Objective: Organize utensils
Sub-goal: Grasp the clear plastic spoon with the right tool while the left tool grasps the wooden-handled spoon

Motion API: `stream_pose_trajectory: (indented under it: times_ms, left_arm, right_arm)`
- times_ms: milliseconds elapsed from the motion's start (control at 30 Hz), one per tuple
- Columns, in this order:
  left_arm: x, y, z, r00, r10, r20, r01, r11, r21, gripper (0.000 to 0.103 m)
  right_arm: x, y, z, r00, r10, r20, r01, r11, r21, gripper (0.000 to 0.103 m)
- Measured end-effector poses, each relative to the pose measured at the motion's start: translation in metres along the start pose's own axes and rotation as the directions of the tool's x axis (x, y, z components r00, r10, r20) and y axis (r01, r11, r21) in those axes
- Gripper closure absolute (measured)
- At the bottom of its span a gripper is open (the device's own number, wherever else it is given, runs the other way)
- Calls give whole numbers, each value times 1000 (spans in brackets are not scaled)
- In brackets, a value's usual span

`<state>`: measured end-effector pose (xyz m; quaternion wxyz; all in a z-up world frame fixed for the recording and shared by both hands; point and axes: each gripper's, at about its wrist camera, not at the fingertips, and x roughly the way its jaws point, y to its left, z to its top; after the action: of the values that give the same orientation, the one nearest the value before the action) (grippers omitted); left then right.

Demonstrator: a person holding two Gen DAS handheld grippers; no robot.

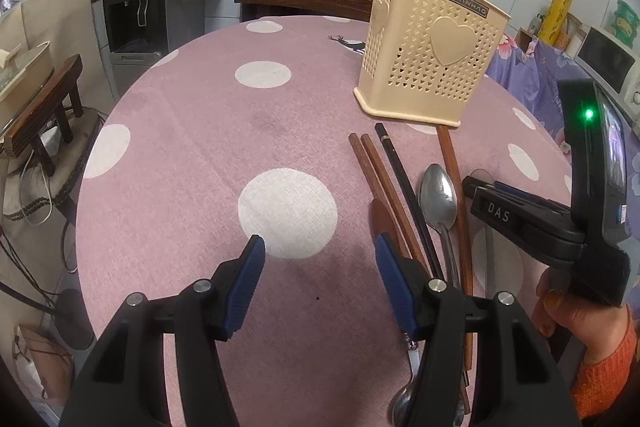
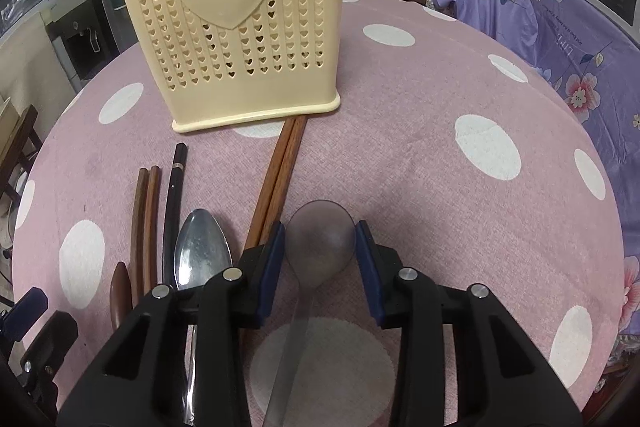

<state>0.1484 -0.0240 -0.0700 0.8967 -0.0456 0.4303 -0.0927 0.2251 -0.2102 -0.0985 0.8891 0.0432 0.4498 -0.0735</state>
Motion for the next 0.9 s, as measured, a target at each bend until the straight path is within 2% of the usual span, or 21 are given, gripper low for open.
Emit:
stream_pose_trajectory:
  times_ms: [400, 467, 533, 600, 900]
  left_arm:
    - [10, -26, -9, 997, -36, -74, 39, 998, 45, 47]
    - [11, -32, -11, 997, -16, -79, 22, 997, 69, 50]
    - [13, -36, -14, 995, -5, -95, 14, 996, 85, 59]
    - [14, -38, -18, 995, -3, -103, 12, 996, 87, 62]
    - [18, -47, -14, 994, 50, -100, -38, 992, 119, 66]
  right_arm:
    - [-4, -16, -3, 999, 54, 6, -54, 997, 52, 66]
    - [-4, -16, -4, 998, 58, 8, -58, 997, 50, 66]
    - [-4, -17, -4, 998, 65, 10, -66, 996, 57, 66]
    - [-4, -18, -4, 997, 72, 11, -72, 996, 61, 66]
    - [-3, -22, -5, 996, 85, 21, -87, 994, 64, 66]
